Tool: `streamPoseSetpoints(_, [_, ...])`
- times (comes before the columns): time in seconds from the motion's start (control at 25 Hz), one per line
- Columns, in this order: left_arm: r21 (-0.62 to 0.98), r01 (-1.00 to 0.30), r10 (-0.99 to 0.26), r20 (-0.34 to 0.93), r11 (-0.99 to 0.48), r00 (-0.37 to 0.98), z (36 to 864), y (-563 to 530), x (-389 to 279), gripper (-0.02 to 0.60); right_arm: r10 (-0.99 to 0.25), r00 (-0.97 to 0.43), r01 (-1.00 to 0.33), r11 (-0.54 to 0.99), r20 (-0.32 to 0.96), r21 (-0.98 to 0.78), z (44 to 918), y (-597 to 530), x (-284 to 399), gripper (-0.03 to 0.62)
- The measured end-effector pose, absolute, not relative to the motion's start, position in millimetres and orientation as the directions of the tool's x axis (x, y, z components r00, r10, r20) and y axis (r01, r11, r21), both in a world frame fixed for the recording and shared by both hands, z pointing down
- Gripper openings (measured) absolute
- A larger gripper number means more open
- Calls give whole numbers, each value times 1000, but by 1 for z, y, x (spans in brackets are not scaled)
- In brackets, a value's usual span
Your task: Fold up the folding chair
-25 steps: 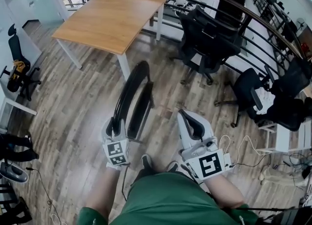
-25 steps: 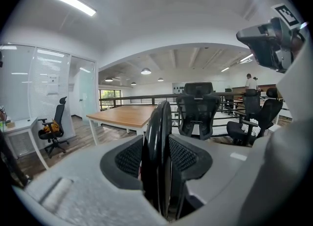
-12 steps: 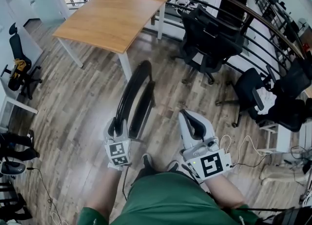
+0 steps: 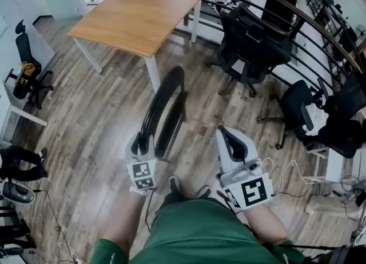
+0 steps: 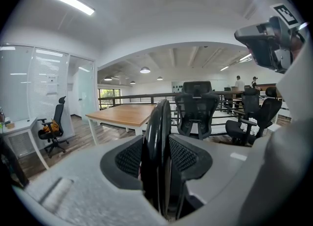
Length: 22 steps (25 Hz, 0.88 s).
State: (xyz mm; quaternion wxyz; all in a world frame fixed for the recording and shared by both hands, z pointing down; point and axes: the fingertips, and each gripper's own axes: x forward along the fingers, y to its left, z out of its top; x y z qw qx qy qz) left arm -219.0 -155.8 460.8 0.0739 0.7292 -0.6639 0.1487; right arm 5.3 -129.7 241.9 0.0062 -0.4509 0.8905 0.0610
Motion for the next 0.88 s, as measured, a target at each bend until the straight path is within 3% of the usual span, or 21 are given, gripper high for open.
streamPoseSetpoints(0.4, [-92, -990, -951, 299, -105, 73, 458, -156, -221, 166, -802, -594, -803, 588, -65, 91, 241, -128, 4, 3])
streamPoseSetpoints(0.56, [-87, -992, -933, 356, -95, 58, 473, -151, -227, 166, -802, -594, -804, 588, -58, 90, 243, -127, 3, 3])
streamPoseSetpoints(0.88, [-79, -991, -948, 308, -106, 77, 462, -158, -225, 166, -802, -595, -803, 590, -53, 88, 246, -127, -2, 3])
